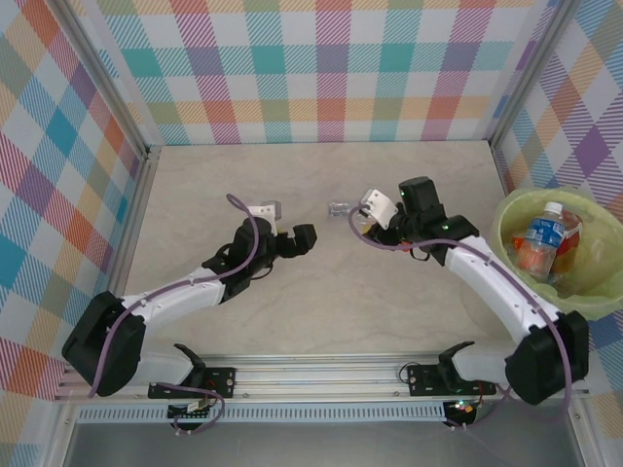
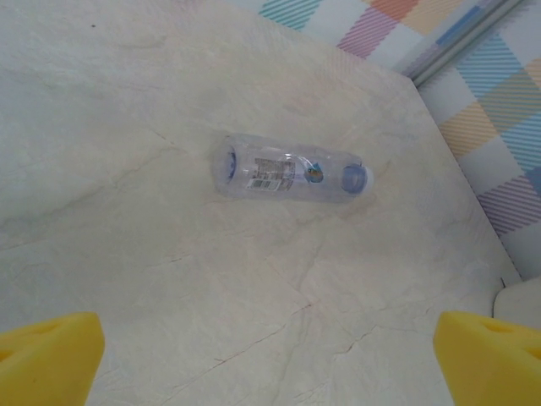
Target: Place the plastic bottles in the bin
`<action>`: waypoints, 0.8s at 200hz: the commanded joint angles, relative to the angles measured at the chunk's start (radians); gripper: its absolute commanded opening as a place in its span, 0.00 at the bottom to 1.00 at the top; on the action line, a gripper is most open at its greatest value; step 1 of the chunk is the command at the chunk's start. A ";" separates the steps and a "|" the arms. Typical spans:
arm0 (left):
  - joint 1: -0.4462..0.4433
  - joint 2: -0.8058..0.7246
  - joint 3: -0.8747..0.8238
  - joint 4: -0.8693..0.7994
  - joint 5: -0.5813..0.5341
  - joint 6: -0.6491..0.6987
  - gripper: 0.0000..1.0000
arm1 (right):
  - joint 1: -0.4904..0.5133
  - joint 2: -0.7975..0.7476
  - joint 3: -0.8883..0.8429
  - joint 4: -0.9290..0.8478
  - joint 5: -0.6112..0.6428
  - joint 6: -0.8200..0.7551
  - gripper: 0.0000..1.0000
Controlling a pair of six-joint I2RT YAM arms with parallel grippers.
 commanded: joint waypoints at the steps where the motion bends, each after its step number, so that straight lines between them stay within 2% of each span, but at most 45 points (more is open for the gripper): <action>1: 0.005 0.025 0.063 -0.021 0.069 0.101 1.00 | 0.006 -0.078 0.008 0.032 -0.071 0.175 0.41; 37: 0.006 0.063 0.092 -0.024 0.088 0.104 1.00 | -0.003 -0.190 0.052 0.012 -0.090 0.324 0.43; 102: 0.006 0.127 0.133 -0.016 0.116 0.097 1.00 | -0.103 -0.365 0.158 -0.088 -0.081 0.378 0.40; 123: 0.005 0.149 0.155 -0.018 0.130 0.094 1.00 | -0.142 -0.400 0.195 -0.127 -0.001 0.377 0.41; 160: 0.005 0.177 0.181 -0.019 0.140 0.083 1.00 | -0.240 -0.417 0.287 -0.211 0.247 0.338 0.38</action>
